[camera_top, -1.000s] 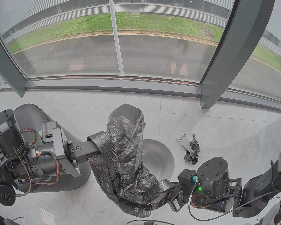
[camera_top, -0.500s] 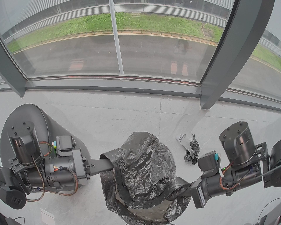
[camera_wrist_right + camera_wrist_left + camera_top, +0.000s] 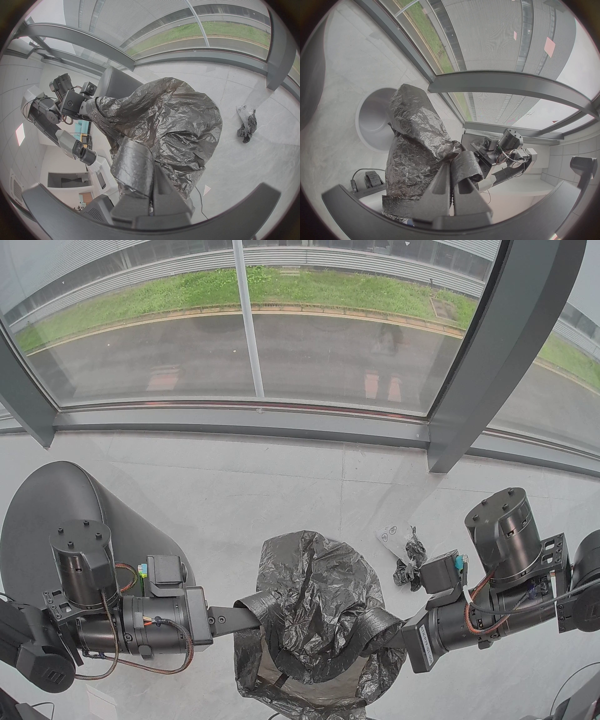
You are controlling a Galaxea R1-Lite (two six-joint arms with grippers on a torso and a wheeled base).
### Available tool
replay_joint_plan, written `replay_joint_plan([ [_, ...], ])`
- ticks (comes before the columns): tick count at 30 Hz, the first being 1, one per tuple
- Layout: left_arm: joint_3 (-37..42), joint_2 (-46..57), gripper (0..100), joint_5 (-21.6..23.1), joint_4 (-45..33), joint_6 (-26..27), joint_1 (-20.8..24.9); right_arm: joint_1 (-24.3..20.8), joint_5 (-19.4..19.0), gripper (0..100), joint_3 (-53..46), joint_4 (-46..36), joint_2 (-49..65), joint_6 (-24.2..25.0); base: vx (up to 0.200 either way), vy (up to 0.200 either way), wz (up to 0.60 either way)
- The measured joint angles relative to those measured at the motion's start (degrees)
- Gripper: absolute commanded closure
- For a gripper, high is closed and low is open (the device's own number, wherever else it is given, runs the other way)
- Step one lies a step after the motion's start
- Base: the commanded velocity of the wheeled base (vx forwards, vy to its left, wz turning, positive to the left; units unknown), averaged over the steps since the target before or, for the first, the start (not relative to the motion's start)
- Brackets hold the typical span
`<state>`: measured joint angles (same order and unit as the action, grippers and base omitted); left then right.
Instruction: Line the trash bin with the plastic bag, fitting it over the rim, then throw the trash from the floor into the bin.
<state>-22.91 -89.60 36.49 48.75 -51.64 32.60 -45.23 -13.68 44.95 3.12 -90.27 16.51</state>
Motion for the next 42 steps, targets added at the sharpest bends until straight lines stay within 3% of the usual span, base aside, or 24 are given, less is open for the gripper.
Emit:
replay_joint_plan([
  [15, 2.65, 2.72, 100, -0.22, -0.15, -0.37, -0.29, -0.44, -2.49, 100, -2.01, 7.06, -3.66, 0.13, 0.000, 0.000, 0.00],
  [24, 2.54, 1.38, 100, -0.28, -0.06, -0.33, -0.55, 0.06, -2.63, 100, -5.25, 17.32, -7.28, 0.22, 0.000, 0.000, 0.00],
  [34, 1.02, -2.51, 100, -0.26, 0.02, -0.37, -0.44, 2.01, -3.04, 100, -6.83, 17.94, -8.96, 2.95, 0.000, 0.000, 0.00],
  [42, 0.89, -4.94, 100, -0.22, 0.00, -0.33, -0.35, 2.18, -7.28, 100, -8.40, 18.09, -8.90, 4.79, 0.000, 0.000, 0.00],
])
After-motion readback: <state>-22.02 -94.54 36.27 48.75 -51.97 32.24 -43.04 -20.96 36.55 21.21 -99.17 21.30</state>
